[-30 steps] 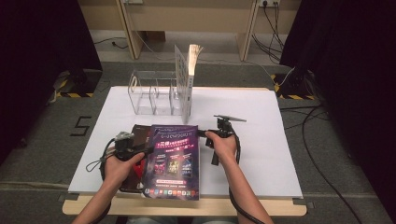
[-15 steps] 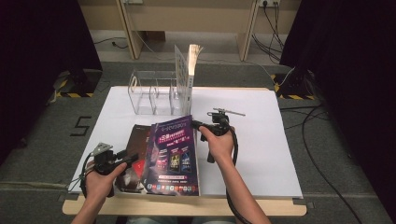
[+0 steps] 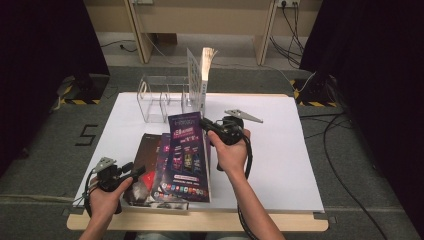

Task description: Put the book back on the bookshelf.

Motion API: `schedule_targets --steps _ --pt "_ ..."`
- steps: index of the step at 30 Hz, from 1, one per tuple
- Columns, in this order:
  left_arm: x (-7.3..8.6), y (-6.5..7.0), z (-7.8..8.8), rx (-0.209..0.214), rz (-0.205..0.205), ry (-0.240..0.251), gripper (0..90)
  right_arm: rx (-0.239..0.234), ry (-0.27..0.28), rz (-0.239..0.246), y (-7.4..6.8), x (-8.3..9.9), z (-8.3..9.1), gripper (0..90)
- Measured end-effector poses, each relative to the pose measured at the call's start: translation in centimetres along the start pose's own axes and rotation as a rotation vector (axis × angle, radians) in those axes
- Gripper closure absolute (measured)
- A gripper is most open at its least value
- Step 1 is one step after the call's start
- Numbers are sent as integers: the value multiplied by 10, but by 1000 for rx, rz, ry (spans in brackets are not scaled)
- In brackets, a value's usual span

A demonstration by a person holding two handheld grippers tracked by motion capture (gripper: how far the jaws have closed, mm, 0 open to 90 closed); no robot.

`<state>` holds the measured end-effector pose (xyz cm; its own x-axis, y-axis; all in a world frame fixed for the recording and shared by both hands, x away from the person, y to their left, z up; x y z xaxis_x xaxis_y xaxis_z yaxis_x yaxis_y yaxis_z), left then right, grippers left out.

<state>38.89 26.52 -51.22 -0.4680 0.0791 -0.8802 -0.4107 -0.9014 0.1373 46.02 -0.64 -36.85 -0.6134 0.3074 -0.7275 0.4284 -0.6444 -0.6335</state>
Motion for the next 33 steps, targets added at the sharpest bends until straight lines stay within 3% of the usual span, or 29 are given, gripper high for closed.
schedule_targets --steps 19,33 --pt "2 2 -2 6 -8 0 409 -29 128 102 -39 -27 2 837" --pt "0 0 0 3 4 11 414 -33 172 151 -64 -37 -11 837"
Point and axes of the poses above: each handheld gripper's, and its own axes: z roughly backward along the jaws, x roughly out of its underside, y roughly to its right, the point moved 7 cm from there along -z, roughly forward along the jaws, and after that the axes turned 13 degrees about -z, right-handed, at the moved point
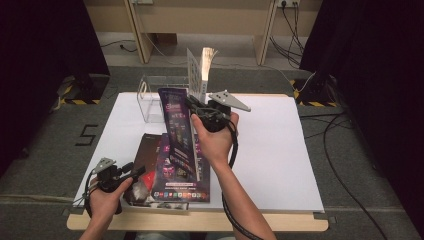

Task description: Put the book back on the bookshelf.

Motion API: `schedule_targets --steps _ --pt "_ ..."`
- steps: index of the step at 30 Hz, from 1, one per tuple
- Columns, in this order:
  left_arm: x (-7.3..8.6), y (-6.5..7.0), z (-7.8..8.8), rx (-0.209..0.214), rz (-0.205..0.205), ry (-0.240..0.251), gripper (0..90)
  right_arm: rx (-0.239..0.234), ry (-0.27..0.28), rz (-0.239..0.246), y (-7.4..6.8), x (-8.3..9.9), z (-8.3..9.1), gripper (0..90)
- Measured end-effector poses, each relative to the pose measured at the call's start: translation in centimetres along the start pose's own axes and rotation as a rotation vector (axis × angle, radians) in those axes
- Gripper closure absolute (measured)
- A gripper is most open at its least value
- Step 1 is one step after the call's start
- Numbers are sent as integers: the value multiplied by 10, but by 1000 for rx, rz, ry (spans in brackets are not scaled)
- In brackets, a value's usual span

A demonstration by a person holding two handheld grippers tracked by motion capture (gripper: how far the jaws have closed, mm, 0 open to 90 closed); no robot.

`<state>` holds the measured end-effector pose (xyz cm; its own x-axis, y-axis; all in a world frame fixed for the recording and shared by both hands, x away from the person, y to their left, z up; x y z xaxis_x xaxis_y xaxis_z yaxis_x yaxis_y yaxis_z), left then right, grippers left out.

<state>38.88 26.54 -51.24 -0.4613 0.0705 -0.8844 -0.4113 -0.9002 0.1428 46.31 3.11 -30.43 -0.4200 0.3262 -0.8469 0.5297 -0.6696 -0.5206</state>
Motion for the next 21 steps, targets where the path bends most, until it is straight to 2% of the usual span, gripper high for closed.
schedule_targets --steps 8,21 --pt "0 -1 0 -5 3 1 418 -3 33 32 -10 -8 -7 837" --pt "0 0 -1 -4 3 5 421 -10 52 37 -18 -19 -13 837"
Point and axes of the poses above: each handheld gripper's, and its own axes: z roughly backward along the jaws, x roughly out of its underside, y roughly to its right, the point moved 7 cm from there along -z, roughly forward along the jaws, and after that the axes turned 13 degrees about -z, right-handed, at the moved point
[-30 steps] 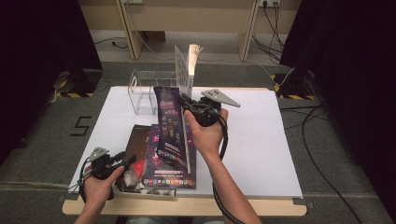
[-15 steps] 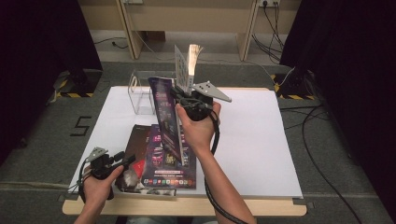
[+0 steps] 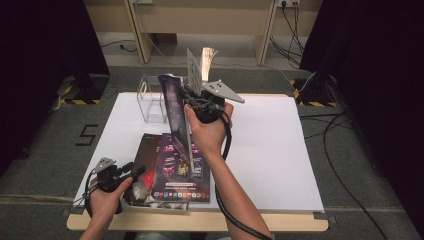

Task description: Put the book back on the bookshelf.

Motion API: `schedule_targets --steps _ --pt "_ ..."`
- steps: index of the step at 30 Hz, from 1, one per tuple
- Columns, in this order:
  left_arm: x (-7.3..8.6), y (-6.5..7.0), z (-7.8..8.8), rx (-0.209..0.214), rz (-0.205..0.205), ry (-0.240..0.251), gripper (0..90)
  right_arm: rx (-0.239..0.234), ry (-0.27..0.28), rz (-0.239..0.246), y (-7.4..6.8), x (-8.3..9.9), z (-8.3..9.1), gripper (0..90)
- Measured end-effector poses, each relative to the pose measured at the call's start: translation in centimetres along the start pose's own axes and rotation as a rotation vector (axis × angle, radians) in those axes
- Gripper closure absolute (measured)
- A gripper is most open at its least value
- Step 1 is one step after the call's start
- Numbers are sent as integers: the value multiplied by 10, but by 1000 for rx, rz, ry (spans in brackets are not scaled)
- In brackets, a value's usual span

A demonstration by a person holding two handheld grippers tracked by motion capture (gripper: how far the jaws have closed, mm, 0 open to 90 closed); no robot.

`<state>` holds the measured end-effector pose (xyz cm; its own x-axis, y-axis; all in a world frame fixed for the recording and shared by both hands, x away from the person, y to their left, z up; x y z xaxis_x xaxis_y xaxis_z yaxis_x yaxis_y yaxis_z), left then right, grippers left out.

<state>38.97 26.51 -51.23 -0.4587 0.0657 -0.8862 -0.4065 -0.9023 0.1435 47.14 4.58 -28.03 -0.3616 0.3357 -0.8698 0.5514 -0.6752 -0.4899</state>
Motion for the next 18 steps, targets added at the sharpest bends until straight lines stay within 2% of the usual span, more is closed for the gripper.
schedule_targets --steps 18 --pt "-2 -1 2 -9 1 14 425 -13 14 6 -9 -5 -13 837"
Point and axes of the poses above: each handheld gripper's, and its own axes: z roughly backward along the jaws, x roughly out of its underside, y roughly to its right, the point moved 7 cm from there along -z, roughly forward along the jaws, and after that the axes turned 13 degrees about -z, right-handed, at the moved point
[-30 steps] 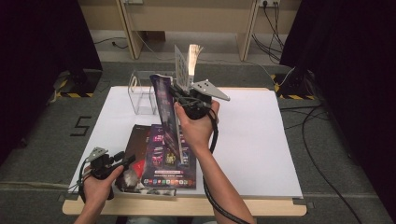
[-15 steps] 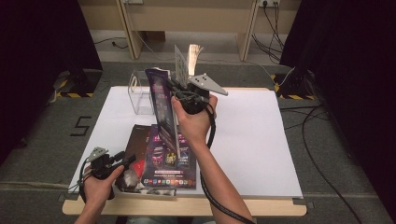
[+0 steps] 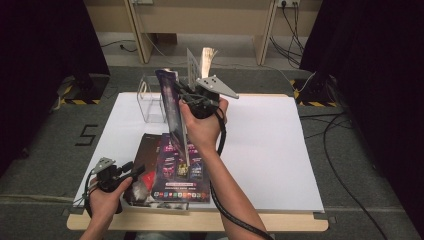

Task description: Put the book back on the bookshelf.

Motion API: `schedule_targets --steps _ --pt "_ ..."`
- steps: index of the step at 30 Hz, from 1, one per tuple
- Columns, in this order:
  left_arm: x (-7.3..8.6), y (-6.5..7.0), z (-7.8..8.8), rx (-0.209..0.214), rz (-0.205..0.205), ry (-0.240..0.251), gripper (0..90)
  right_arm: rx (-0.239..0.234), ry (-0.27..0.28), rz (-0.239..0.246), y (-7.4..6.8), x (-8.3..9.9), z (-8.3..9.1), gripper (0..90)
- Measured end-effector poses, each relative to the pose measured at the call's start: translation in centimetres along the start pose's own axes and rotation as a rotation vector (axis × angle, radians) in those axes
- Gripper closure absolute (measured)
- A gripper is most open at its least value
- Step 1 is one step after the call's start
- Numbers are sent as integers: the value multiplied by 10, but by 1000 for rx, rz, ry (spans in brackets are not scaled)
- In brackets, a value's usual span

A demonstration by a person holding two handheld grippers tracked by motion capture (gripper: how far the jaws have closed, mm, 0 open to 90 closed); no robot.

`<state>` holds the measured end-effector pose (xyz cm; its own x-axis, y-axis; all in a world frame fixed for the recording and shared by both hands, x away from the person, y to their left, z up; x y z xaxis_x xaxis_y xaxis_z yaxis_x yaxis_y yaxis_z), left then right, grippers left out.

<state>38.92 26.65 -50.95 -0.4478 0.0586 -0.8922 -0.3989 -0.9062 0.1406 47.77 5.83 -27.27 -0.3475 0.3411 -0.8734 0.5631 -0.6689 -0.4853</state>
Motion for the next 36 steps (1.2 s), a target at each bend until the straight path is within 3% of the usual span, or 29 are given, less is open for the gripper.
schedule_targets --steps 17,36 --pt "-2 -1 2 -4 0 11 432 -1 27 16 -7 -12 -17 837" --pt "-3 -1 1 -5 5 16 432 16 79 35 -4 -22 -26 837"
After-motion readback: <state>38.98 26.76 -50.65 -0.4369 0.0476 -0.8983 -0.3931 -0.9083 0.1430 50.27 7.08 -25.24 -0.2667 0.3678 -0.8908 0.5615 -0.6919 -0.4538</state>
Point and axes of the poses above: each handheld gripper's, and its own axes: z roughly backward along the jaws, x roughly out of its underside, y roughly to its right, the point moved 7 cm from there along -z, roughly forward along the jaws, and after that the axes turned 13 degrees about -z, right-handed, at the moved point
